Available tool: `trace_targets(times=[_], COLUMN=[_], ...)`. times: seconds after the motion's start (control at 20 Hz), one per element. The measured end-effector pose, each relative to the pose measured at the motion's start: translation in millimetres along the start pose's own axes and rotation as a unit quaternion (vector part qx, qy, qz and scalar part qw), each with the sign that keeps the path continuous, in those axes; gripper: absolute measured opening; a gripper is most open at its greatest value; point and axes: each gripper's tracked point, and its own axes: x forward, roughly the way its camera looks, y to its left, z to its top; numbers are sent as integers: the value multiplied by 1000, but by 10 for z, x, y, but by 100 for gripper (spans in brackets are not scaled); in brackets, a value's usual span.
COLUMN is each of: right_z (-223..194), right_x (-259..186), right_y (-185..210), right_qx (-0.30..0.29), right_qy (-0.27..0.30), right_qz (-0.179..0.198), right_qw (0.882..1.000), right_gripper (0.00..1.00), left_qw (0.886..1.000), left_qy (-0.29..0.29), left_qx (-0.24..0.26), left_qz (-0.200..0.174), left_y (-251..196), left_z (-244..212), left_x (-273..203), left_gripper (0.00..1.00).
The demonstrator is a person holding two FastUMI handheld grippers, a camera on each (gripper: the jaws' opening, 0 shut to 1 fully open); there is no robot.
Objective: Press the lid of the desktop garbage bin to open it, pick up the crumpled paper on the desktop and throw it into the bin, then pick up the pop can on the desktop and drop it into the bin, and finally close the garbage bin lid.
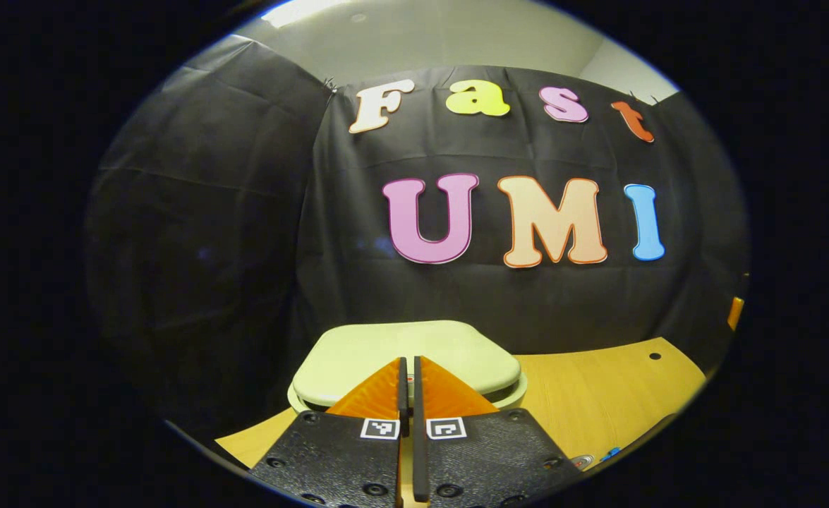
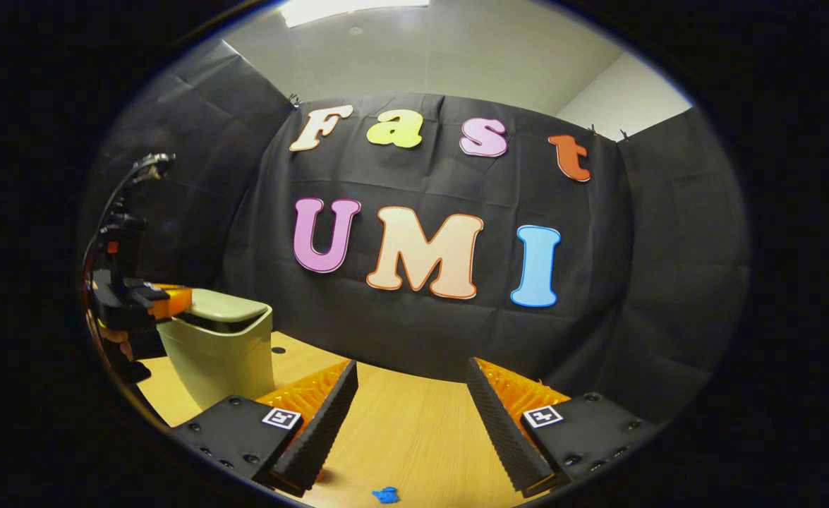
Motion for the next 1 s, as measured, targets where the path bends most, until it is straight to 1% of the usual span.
trace_targets(times=[0.1, 0.15, 0.2, 0.3, 0.35, 0.4, 0.5, 0.55, 0.65, 0.7, 0.75, 0.8, 0.85, 0.9, 0.95, 1.0], right_z=[-183, -290, -388, -597, -703, -814, -1025, -1132, -1353, -1472, -1612, -1756, -1894, -2031, -2191, -2338], right_x=[30, 30, 27, 21, 16, 20, 32, 30, 47, 52, 43, 50, 29, 14, -3, -22], right_y=[27, 10, -17, -13, -11, -13, -55, -65, -66, -65, -59, -44, -32, -15, 9, 37], right_qx=[-6, -11, -17, -23, -23, -24, -30, -32, -38, -42, -44, -44, -44, -42, -40, -36], right_qy=[19, 29, 40, 62, 74, 85, 106, 118, 141, 154, 168, 183, 198, 215, 232, 250], right_qz=[9, 11, 9, 15, 18, 21, 23, 25, 31, 35, 39, 44, 50, 55, 61, 66], right_qw=[1000, 999, 999, 998, 997, 996, 994, 992, 989, 987, 984, 981, 978, 974, 970, 965], right_gripper=[98, 98, 98, 98, 98, 98, 98, 98, 98, 98, 100, 98, 98, 98, 98, 98], left_qw=[999, 999, 998, 996, 995, 994, 993, 992, 991, 991, 991, 990, 990, 989, 989, 988], left_qy=[-28, -40, -51, -71, -80, -88, -99, -101, -103, -103, -103, -103, -103, -104, -104, -105], left_qx=[1, -1, 0, 5, 11, 14, 13, 9, 2, 0, 0, -1, 0, 3, 8, 12], left_qz=[-23, -37, -43, -50, -53, -57, -68, -74, -83, -88, -90, -94, -100, -105, -107, -109], left_y=[-145, -222, -278, -378, -419, -473, -586, -646, -759, -817, -864, -914, -969, -1026, -1056, -1081], left_z=[211, 304, 393, 556, 631, 691, 784, 814, 840, 856, 869, 874, 866, 850, 861, 849], left_x=[-102, -154, -213, -319, -366, -409, -490, -515, -578, -596, -619, -626, -655, -691, -700, -705], left_gripper=[4, 11, 21, 50, 58, 54, 58, 73, 85, 88, 93, 99, 99, 94, 99, 93])
